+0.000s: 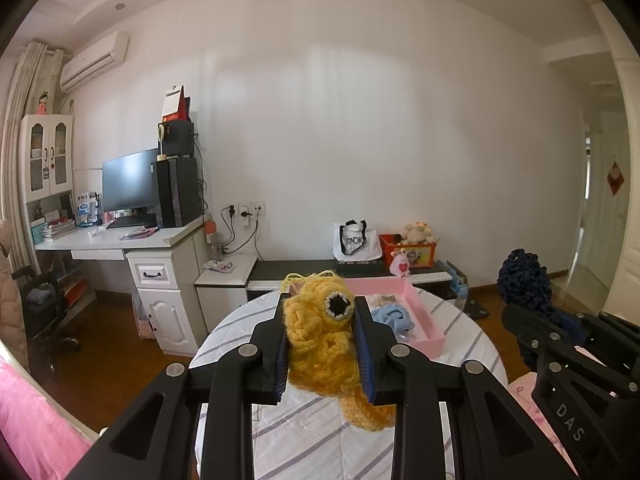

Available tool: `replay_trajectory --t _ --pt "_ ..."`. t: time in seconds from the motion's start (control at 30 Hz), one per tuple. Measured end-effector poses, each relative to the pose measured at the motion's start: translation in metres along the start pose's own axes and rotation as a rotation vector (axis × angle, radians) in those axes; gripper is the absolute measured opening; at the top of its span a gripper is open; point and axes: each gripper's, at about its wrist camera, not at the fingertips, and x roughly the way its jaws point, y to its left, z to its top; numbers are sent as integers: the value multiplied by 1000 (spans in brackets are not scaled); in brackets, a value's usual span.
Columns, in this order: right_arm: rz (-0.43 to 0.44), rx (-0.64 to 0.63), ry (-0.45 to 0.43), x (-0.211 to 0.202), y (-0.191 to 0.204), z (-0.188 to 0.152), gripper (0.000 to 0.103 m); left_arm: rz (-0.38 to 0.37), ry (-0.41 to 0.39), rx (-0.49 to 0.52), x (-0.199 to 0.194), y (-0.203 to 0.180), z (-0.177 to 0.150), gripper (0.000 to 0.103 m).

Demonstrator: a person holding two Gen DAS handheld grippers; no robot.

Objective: Organize soft objects
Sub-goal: 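Lift the yellow fish and navy knitted item up toward the pink box, then lower the fish with the left tool while the right tool lowers the navy item into the box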

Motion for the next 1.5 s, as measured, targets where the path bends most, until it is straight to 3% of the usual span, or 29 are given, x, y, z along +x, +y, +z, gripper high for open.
replay_trajectory --t 0.33,0.67,1.17,1.5 --pt "-3 14 46 13 1 -8 15 -3 43 8 24 -5 7 25" --pt "-13 35 125 42 -8 -19 15 -25 133 16 77 -10 18 25" --pt "-9 104 257 115 -33 -29 15 -43 290 20 198 -16 47 25" --pt "-10 126 290 166 -42 -13 15 -45 337 18 301 -13 94 25"
